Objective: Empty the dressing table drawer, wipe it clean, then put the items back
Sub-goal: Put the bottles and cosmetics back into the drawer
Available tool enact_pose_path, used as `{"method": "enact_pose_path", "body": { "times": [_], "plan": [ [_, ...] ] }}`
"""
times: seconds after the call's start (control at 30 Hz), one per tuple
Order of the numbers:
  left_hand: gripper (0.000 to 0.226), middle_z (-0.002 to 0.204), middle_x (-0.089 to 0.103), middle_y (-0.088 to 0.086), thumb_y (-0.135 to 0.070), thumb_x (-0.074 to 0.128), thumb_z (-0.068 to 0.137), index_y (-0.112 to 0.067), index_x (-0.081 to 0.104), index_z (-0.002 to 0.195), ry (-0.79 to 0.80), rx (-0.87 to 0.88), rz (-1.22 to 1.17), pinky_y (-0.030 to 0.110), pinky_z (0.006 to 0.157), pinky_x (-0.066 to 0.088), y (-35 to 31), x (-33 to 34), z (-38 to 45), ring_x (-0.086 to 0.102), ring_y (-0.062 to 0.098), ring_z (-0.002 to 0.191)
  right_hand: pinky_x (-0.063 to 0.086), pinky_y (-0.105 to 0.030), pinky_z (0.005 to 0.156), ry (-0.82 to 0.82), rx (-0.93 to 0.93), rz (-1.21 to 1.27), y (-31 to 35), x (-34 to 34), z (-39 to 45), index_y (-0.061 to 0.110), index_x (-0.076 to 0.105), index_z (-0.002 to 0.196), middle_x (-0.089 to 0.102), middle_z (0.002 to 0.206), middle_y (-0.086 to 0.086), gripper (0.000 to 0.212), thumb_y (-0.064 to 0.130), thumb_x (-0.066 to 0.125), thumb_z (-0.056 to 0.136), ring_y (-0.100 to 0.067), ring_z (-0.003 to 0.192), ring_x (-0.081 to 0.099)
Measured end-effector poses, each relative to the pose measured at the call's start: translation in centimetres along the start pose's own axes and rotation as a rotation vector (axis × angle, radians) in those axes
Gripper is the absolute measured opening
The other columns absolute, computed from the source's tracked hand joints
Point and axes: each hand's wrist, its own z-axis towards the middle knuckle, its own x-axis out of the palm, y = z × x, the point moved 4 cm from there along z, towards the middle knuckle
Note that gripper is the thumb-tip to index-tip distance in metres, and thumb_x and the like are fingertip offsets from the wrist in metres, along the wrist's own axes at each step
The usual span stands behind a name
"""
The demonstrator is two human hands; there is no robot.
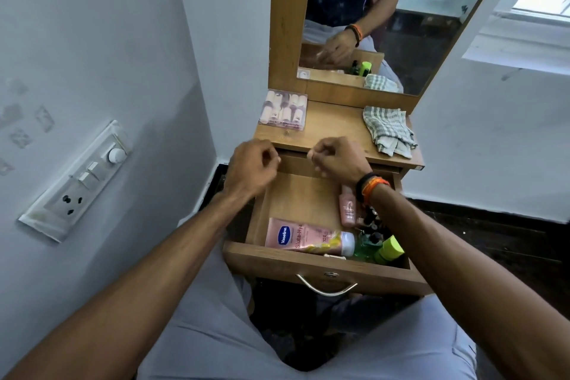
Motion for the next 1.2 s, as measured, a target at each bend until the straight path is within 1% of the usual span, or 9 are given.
{"method": "enact_pose_path", "body": {
  "times": [0.13,0.2,0.27,0.4,0.63,0.8,0.9,1.03,1.2],
  "plan": [
    [0.018,0.114,0.063,0.003,-0.019,0.064,0.093,-0.014,0.065,0.111,-0.181,-0.246,-0.089,0.017,0.069,0.044,0.9,-1.3,3.6,0.061,0.015,0.101,0.060,-0.031,0.073,-0.190,0.160,0.109,0.8,-0.4,3.6,0.023,0.068,0.087,0.073,0.081,0.001,0.006,0.017,0.069,0.085,-0.013,0.074,0.070],
    [0.039,0.135,0.057,0.005,-0.023,0.061,0.095,-0.014,0.055,0.133,-0.126,-0.370,-0.116,0.021,0.076,0.042,1.2,-0.9,5.2,0.057,0.022,0.121,0.059,-0.038,0.085,-0.235,0.252,0.123,1.0,0.0,5.0,0.022,0.068,0.101,0.072,0.097,-0.001,0.019,0.019,0.068,0.082,-0.019,0.090,0.069],
    [0.048,0.142,0.054,0.005,-0.025,0.058,0.098,-0.014,0.045,0.143,-0.030,-0.452,-0.144,0.023,0.077,0.042,1.2,-0.3,6.3,0.055,0.024,0.126,0.054,-0.034,0.093,-0.237,0.289,0.092,1.7,0.5,5.9,0.016,0.065,0.121,0.069,0.114,-0.004,0.036,0.019,0.068,0.084,-0.021,0.103,0.065],
    [0.032,0.118,0.064,0.001,-0.025,0.054,0.098,-0.015,0.056,0.128,0.004,-0.433,-0.164,0.021,0.057,0.037,0.9,0.5,7.4,0.060,0.017,0.095,0.045,-0.025,0.077,-0.227,0.274,0.065,3.3,1.5,6.4,0.011,0.065,0.120,0.069,0.113,-0.005,0.031,0.017,0.064,0.090,-0.018,0.095,0.058],
    [0.016,0.095,0.068,0.002,-0.018,0.059,0.094,-0.009,0.069,0.104,-0.138,-0.468,-0.122,0.035,0.074,0.055,0.5,-0.5,6.5,0.062,0.018,0.085,0.048,-0.028,0.070,-0.333,0.394,0.206,2.9,1.7,5.5,0.011,0.068,0.101,0.068,0.095,-0.005,0.018,0.020,0.070,0.085,-0.022,0.086,0.061],
    [0.005,0.091,0.072,0.001,-0.015,0.069,0.088,-0.011,0.072,0.089,-0.212,-0.550,-0.180,0.034,0.068,0.060,0.2,-1.2,5.3,0.067,0.017,0.085,0.061,-0.039,0.077,-0.334,0.537,0.369,1.7,1.0,4.3,0.010,0.065,0.076,0.071,0.086,-0.009,0.015,0.018,0.077,0.080,-0.021,0.080,0.068],
    [0.008,0.086,0.072,0.001,-0.002,0.072,0.078,-0.010,0.070,0.080,-0.208,-0.645,-0.340,0.039,0.069,0.064,0.4,-1.3,4.0,0.071,0.019,0.082,0.063,-0.034,0.070,-0.225,0.578,0.506,1.2,0.9,3.8,0.005,0.069,0.091,0.073,0.095,-0.010,0.015,0.009,0.078,0.080,-0.020,0.079,0.072],
    [0.016,0.085,0.075,0.008,0.009,0.074,0.069,-0.001,0.071,0.080,-0.159,-0.718,-0.524,0.037,0.067,0.064,0.3,-1.5,1.6,0.073,0.021,0.070,0.054,-0.022,0.051,-0.049,0.591,0.622,1.2,0.6,1.9,-0.005,0.065,0.109,0.074,0.104,-0.016,0.027,-0.004,0.073,0.083,-0.014,0.059,0.068],
    [0.023,0.087,0.077,0.009,0.011,0.078,0.066,-0.004,0.070,0.081,-0.069,-0.752,-0.641,0.039,0.076,0.063,0.0,-0.8,-1.0,0.075,0.027,0.084,0.049,-0.017,0.043,-0.010,0.554,0.633,1.3,-0.6,-0.5,0.002,0.060,0.111,0.072,0.096,-0.011,0.025,-0.004,0.067,0.087,-0.007,0.047,0.064]
  ]
}}
